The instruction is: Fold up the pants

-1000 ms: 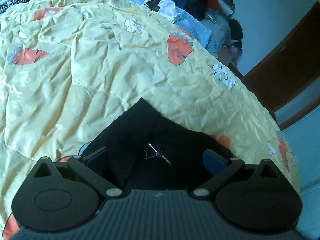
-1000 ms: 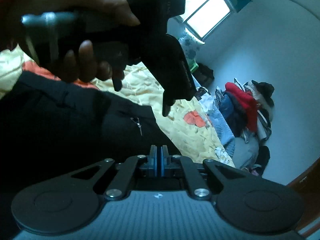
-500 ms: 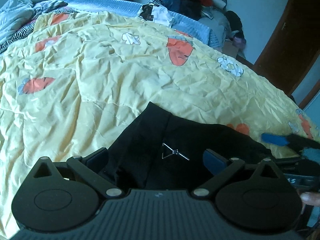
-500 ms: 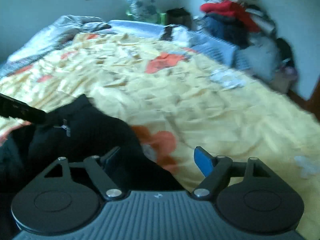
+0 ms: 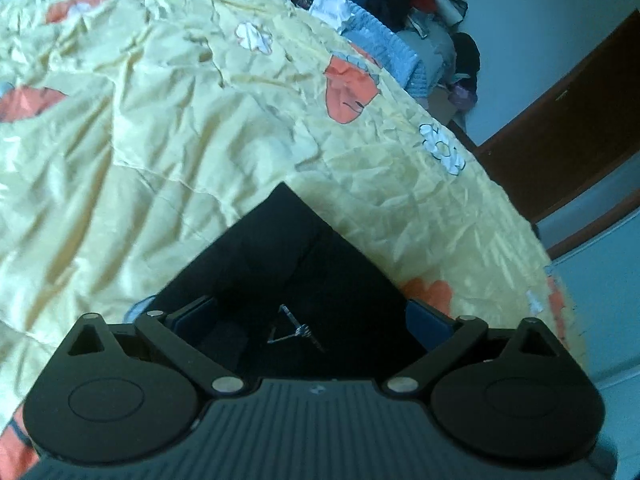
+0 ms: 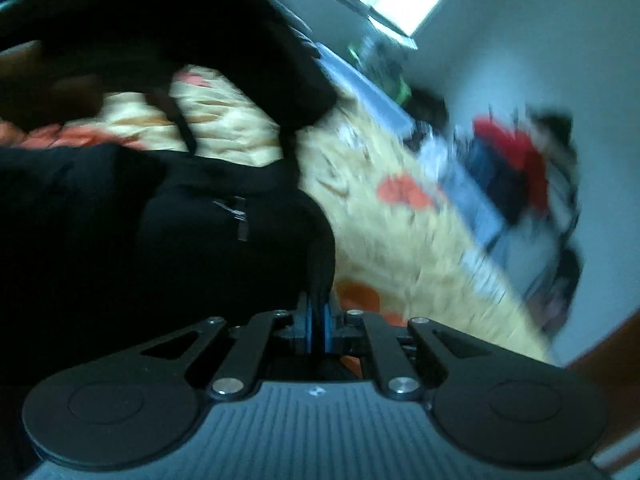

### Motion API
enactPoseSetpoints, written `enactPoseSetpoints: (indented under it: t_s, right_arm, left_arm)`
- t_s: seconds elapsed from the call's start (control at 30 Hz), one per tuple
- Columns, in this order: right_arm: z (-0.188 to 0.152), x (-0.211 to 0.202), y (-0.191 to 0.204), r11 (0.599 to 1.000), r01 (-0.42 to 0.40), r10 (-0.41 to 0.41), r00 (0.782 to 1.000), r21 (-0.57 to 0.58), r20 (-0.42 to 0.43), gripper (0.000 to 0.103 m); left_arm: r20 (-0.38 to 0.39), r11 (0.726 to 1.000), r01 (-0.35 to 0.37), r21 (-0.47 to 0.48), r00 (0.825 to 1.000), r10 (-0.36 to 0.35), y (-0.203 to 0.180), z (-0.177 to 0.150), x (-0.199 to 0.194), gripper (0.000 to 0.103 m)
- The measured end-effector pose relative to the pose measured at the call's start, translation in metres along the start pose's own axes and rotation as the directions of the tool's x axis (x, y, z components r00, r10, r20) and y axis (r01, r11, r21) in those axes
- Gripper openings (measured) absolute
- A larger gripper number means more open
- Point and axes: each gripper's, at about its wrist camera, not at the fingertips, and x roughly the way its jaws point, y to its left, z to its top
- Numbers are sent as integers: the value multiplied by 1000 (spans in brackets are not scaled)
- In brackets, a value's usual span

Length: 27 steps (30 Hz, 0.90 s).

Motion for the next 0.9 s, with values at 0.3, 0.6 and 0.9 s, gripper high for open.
enactPoseSetpoints:
  t_s: [0.3,0.6,0.9]
  right_arm:
    - [8,-39,52,976,31,-20,998,-214,51,6]
    - [14,-56,52,998,-38,41,998,-59,45,6]
    - [17,-120,112,986,-157,161,984,-55,80,5]
  left_arm:
    - [0,1000,-2,2,1000,2,-3,0,4,52]
    - [108,998,20,66,994,-27,14,-36,-51,6]
    - [164,978,-69,198,986,36,49,-115,-118,6]
